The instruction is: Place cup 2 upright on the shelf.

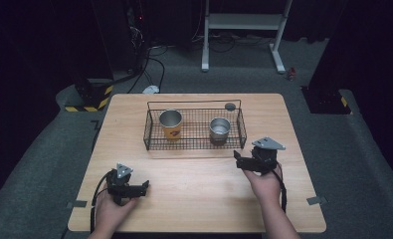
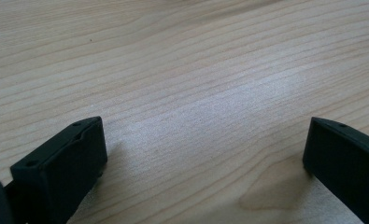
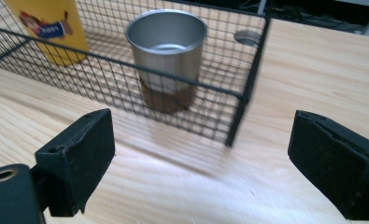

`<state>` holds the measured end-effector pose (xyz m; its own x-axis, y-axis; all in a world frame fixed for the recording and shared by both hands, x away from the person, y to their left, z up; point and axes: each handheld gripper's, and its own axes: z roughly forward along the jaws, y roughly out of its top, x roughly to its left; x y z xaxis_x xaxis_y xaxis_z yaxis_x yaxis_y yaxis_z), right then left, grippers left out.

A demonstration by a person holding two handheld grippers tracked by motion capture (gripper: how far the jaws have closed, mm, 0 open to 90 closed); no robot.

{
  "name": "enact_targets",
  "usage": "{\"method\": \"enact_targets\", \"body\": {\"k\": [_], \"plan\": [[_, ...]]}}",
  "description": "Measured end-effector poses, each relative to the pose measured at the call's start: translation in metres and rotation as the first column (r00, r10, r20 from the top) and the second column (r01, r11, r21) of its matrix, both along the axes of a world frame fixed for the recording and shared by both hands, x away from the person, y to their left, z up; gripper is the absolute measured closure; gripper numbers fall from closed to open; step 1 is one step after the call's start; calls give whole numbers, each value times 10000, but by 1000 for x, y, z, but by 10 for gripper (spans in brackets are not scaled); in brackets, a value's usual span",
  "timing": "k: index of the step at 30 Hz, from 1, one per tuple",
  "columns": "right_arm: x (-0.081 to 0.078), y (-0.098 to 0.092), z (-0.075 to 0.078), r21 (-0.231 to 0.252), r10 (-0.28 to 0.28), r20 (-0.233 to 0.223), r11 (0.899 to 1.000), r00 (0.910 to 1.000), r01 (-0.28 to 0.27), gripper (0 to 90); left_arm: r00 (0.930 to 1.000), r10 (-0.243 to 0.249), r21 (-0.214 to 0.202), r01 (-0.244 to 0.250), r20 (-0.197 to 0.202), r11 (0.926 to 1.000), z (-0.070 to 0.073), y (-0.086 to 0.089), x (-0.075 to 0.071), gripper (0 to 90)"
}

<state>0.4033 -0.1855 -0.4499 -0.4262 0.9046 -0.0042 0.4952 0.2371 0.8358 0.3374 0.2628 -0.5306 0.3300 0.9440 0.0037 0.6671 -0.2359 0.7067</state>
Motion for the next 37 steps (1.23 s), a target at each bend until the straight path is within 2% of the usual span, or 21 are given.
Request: {"method": "enact_targets", "body": {"k": [5,7,10,12,14,18,19,22,23,25,27,32,37], "plan": [[-10,-17,-11,-79,-188,-165,9998,9997,186,75,10000,-1,2,1,0,10000,0,0,0,0],[-14,-24,-18,-257,-454,-160,9987,9988,450,76,10000,8,0,-8,15,10000,0,0,0,0],[-19,-35,-27,-254,-619,-425,9978,9972,608,79,10000,9,-1,-9,17,10000,0,0,0,0],[-22,-41,-33,-414,-673,-462,9970,9967,654,81,10000,8,1,-8,16,10000,0,0,0,0],[-26,-48,-40,-534,-824,-709,9955,9941,787,82,10000,2,20,-2,27,10000,0,0,0,0],[-32,-63,-54,-816,-1106,-1337,9916,9848,1003,86,10000,-3,31,3,27,10000,0,0,0,0],[-33,-67,-58,-962,-1223,-1576,9895,9799,1080,87,10000,3,20,-3,25,10000,0,0,0,0],[-35,-73,-67,-1143,-1356,-1908,9867,9722,1152,87,10000,-10,52,10,31,10000,0,0,0,0],[-36,-74,-70,-1153,-1401,-2157,9864,9663,1173,73,10000,0,35,0,30,10000,0,0,0,0],[-38,-76,-75,-959,-1322,-1938,9887,9721,1154,71,10000,-2,27,2,29,10000,0,0,0,0],[-38,-76,-75,-967,-1322,-1932,9886,9722,1152,72,10000,-9,30,9,16,10000,0,0,0,0],[-40,-73,-75,-1003,-1763,-1887,9821,9661,1596,78,10000,2,25,-2,26,10000,0,0,0,1],[-40,-72,-75,-991,-1823,-1895,9812,9648,1659,77,10000,-11,44,11,32,10000,0,0,0,1]]}}
